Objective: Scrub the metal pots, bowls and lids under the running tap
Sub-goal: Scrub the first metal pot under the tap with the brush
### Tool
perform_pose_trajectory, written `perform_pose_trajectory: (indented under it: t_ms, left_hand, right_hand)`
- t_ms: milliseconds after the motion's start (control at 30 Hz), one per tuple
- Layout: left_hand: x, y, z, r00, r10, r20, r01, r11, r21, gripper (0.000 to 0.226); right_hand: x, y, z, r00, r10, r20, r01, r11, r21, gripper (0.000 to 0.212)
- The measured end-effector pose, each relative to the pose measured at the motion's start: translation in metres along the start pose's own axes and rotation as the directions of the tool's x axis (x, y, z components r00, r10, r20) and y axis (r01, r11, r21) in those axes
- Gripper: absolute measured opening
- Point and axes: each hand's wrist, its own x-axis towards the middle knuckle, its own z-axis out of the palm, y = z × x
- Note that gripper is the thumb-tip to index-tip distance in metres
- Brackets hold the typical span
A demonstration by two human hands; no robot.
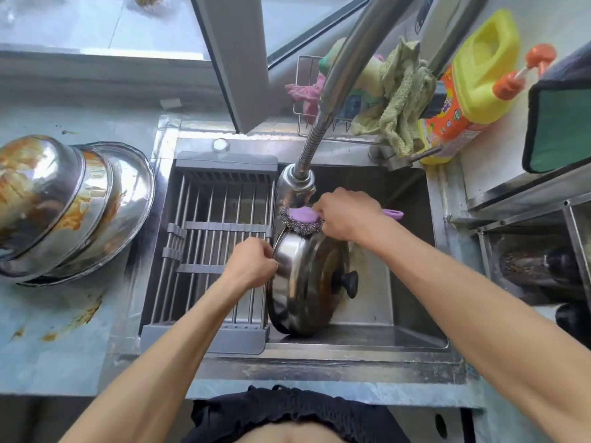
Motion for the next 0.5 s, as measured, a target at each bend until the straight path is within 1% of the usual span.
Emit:
perform_pose_trajectory:
  t_ms: [100,167,233,300,367,433,500]
  left_hand:
    - [-0.004,-0.009,0.001,0.999,0.047,-0.023,-0.049,0.988,-0.145,0.021]
    - [-0.004,-0.009,0.0,0.997,0.078,-0.02,-0.08,0.979,-0.185,0.019]
    - [-0.005,-0.012,-0.001,0.993,0.114,-0.01,-0.114,0.982,-0.152,0.026]
    - [-0.007,-0.016,-0.006,0.99,0.136,0.03,-0.132,0.984,-0.12,0.027]
    - [-0.006,-0.017,-0.01,0.991,0.126,0.048,-0.121,0.987,-0.102,0.028]
    - [-0.003,-0.013,-0.011,0.993,0.113,0.034,-0.11,0.99,-0.084,0.041]
    - [-0.003,-0.011,-0.007,0.992,0.125,0.027,-0.123,0.99,-0.07,0.052]
  right_hand:
    - [-0.01,-0.014,0.001,0.997,-0.077,0.001,0.077,0.996,-0.05,0.017]
    - [-0.012,-0.019,0.002,0.995,-0.1,0.004,0.1,0.992,-0.08,0.018]
    - [-0.004,-0.012,-0.001,0.999,-0.037,-0.014,0.036,0.997,-0.072,0.019]
    - [0.002,-0.003,-0.005,0.999,0.011,-0.031,-0.012,0.999,-0.036,0.021]
    - [0.001,-0.003,-0.004,1.0,0.003,-0.029,-0.003,1.0,-0.02,0.016]
    - [-0.006,-0.009,-0.004,0.999,-0.035,-0.008,0.035,0.999,-0.02,0.006]
    - [-0.01,-0.01,-0.004,0.999,-0.052,0.015,0.052,0.999,-0.016,0.009]
